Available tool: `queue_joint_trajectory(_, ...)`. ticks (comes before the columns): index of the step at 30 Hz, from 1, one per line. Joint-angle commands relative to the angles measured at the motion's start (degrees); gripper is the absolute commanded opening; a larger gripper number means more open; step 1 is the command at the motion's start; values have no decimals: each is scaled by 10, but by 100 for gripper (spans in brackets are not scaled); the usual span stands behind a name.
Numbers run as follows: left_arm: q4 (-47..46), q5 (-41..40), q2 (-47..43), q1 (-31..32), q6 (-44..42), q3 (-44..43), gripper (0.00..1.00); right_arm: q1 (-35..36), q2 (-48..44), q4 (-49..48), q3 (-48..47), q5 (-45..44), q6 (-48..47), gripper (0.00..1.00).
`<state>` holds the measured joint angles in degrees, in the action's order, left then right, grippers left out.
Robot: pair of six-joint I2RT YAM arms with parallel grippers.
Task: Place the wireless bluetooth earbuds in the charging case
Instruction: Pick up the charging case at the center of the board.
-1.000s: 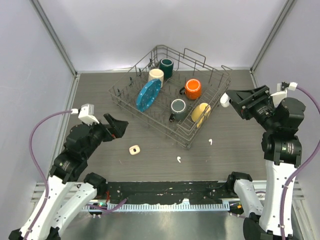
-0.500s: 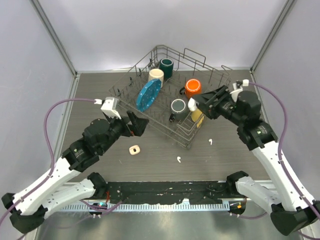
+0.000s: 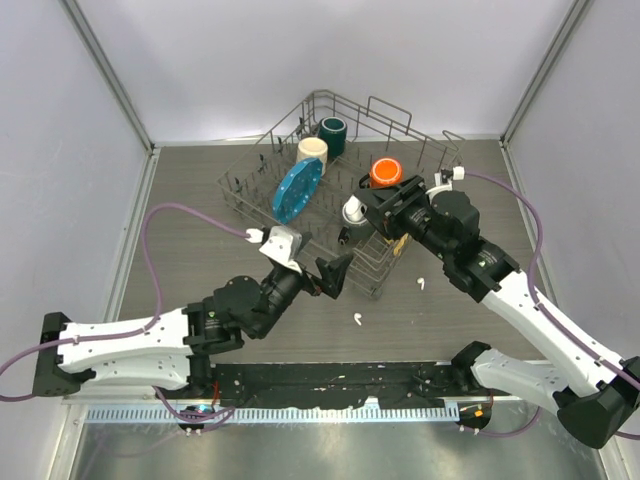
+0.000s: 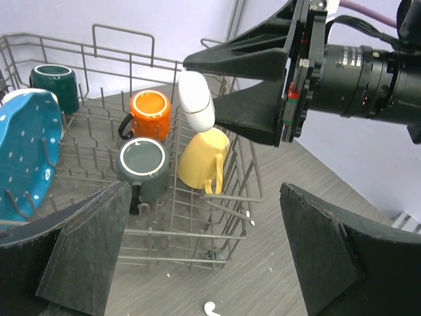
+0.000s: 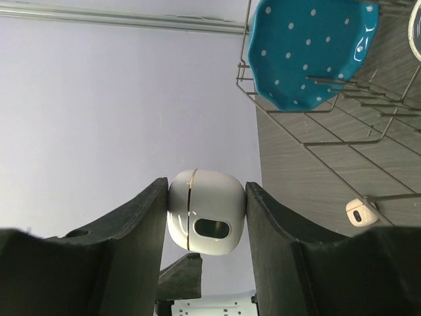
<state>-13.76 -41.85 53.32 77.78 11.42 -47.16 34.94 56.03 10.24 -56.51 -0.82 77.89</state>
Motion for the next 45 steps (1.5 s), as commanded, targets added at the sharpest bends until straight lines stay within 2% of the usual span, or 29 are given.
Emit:
queue_joint_trajectory(1, -173, -47, 15, 5, -75, 15, 100, 13, -3, -55, 0, -31, 20, 1)
queue_joint_trajectory(5, -295, -44, 29, 5, -112, 46, 97, 16, -7, -58, 6, -22, 28, 1)
queue_joint_trajectory(8, -347, -42, 54, 5, -158, 55, 92, 16, -9, -65, 12, -10, 40, 1)
queue_joint_trajectory(20, -424, -33, 129, 2, -203, 30, 91, 18, -17, -68, 11, 28, 44, 1)
queue_joint_trajectory(24, -421, -25, 140, -6, -199, 14, 91, 18, -22, -66, 10, 30, 43, 1)
queue_joint_trajectory(29, -384, 4, 144, -40, -154, -3, 84, 18, -22, -64, 9, 35, 43, 1)
queue_joint_trajectory(40, -362, 34, 167, -69, -117, -13, 82, 18, -19, -62, 3, 45, 41, 1)
queue_joint_trajectory(45, -354, 47, 181, -88, -78, -21, 74, 18, -18, -69, 4, 50, 42, 1)
